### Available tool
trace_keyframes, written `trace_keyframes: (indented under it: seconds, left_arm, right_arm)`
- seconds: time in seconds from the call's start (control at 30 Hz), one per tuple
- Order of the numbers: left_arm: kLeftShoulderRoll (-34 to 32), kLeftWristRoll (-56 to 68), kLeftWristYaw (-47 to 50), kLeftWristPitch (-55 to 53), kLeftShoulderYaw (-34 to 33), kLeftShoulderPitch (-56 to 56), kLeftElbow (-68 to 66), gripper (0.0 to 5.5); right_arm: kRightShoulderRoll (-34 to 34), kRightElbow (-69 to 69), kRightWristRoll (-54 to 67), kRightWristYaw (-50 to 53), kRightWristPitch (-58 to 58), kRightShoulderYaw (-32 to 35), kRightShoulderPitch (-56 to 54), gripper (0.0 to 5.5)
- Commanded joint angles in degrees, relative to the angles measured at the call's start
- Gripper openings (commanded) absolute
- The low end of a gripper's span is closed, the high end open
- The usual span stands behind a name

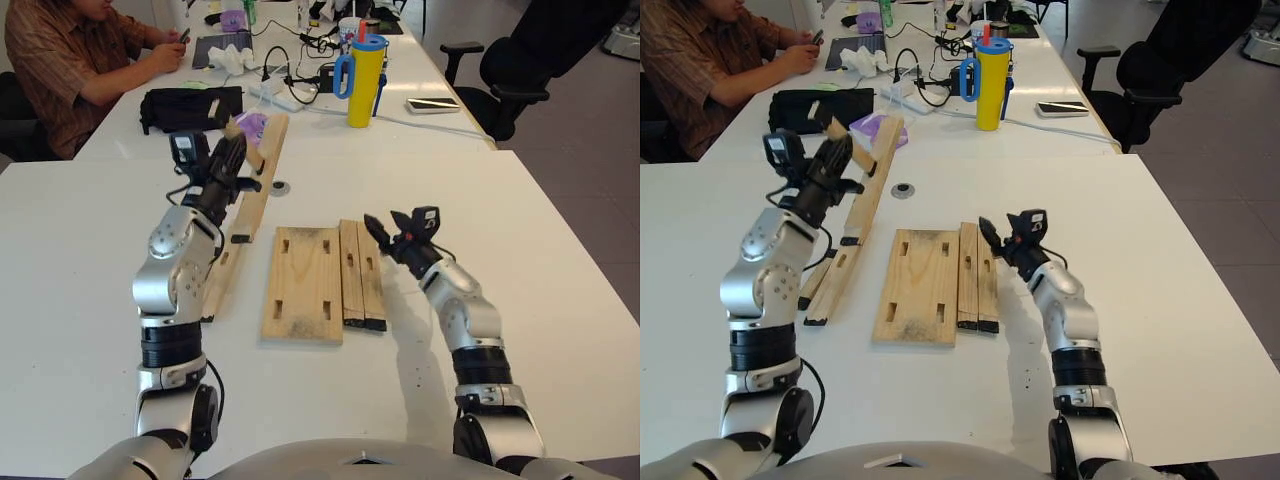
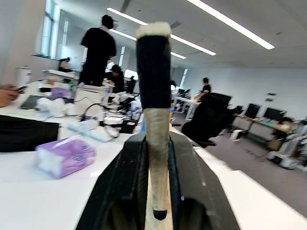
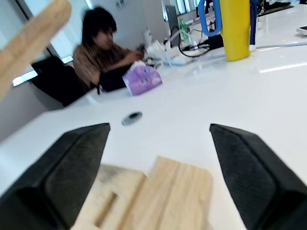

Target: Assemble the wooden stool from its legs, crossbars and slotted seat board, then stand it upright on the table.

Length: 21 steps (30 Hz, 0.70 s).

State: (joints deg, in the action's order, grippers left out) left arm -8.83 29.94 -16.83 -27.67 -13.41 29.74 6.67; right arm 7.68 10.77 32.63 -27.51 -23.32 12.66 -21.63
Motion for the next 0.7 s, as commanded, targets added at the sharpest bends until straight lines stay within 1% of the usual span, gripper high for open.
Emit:
trace_keyframes:
  seconds: [0.03, 0.07, 0.17, 0.23, 0.4, 0.5, 0.7]
  left_arm:
    - [-3.18, 10.03, -6.67, -4.93, -5.26, 6.78, -7.18, 0.41]
    - [-3.64, 13.17, -8.53, -7.32, -6.09, 8.28, -9.08, 0.41]
    - [-4.11, 18.59, -12.50, -12.78, -6.56, 11.66, -14.39, 0.41]
    - [-4.07, 21.35, -14.48, -16.03, -6.95, 13.41, -18.22, 0.41]
    - [-3.66, 27.61, -16.67, -23.76, -8.20, 15.14, -23.08, 0.41]
    - [-3.21, 30.91, -16.69, -27.72, -8.85, 15.51, -23.61, 0.41]
    - [-2.66, 36.74, -15.59, -34.41, -9.81, 16.22, -23.62, 0.41]
  right_arm:
    - [3.46, -0.39, 16.16, -3.91, -13.19, 7.89, -7.57, 4.59]
    - [4.66, -0.18, 20.52, -5.17, -17.75, 9.18, -8.39, 4.73]
    - [7.21, -0.37, 29.10, -7.96, -27.45, 10.96, -8.75, 4.77]
    - [7.62, 0.25, 31.90, -8.15, -30.98, 11.12, -9.50, 4.77]
    - [6.29, 0.04, 37.65, -7.29, -36.36, 11.46, -10.73, 4.77]
    - [5.96, -0.01, 37.82, -6.73, -37.01, 10.61, -10.77, 4.77]
    - [5.88, 0.01, 41.25, -5.49, -38.50, 11.98, -11.09, 4.77]
